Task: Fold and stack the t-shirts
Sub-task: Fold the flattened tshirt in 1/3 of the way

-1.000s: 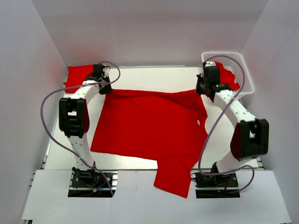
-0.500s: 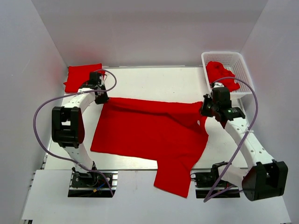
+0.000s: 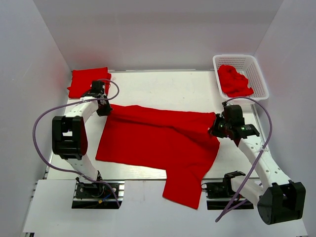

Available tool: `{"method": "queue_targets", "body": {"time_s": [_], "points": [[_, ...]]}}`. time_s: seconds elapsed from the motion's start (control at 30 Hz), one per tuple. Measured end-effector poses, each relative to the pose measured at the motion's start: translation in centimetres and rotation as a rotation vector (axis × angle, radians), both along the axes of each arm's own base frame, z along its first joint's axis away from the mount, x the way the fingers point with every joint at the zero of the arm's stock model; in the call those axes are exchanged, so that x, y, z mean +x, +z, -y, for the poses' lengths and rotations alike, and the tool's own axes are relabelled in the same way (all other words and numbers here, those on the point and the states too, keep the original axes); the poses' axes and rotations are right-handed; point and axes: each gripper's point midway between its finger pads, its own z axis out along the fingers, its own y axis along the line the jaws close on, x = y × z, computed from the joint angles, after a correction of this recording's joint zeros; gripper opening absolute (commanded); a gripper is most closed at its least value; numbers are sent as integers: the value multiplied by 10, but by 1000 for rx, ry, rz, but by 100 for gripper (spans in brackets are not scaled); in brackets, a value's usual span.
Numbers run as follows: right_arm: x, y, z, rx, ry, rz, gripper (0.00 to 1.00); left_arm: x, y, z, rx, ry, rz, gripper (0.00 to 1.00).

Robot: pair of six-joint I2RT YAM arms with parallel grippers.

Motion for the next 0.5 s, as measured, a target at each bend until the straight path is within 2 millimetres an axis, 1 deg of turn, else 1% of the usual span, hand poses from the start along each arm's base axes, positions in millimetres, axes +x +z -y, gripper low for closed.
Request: {"method": "queue_targets", "body": {"time_s": [0.07, 0.1, 0.17, 0.2, 0.23, 0.27, 0.3, 0.33, 0.37, 0.4, 0.43, 0.47, 0.5], "points": [[-5, -8, 0, 7, -10, -23, 0, -2, -2, -3, 5, 15, -6, 0], [-8, -13, 0, 12, -15, -37, 6, -3, -3, -4, 8, 22, -11, 0], [-18, -25, 0, 21, -25, -80, 14, -9, -8, -6, 14, 38, -33, 0], [-22, -30, -1, 27, -29, -98, 24, -13, -10, -7, 15, 45, -45, 1], [-27, -35, -2, 36, -32, -121, 28, -15, -11, -8, 16, 50, -53, 4], [-31, -40, -2, 43, -33, -140, 34, -16, -11, -9, 17, 57, -59, 12], [-36, -45, -4, 54, -34, -159, 44, -18, -12, -10, 18, 62, -65, 15], [-40, -48, -6, 64, -26, -175, 49, -19, -13, -11, 19, 69, -72, 19], [-44, -53, -6, 71, -31, -195, 53, -20, -13, -11, 19, 74, -76, 26], [-48, -56, -7, 77, -28, -211, 56, -22, -13, -12, 21, 77, -81, 52], [-52, -59, -8, 80, -28, -226, 78, -24, -13, -14, 24, 79, -89, 67], [-54, -60, -8, 83, -33, -239, 90, -26, -14, -15, 23, 100, -101, 98], [-54, -60, -7, 80, -34, -239, 90, -27, -13, -16, 31, 91, -107, 98]]}}
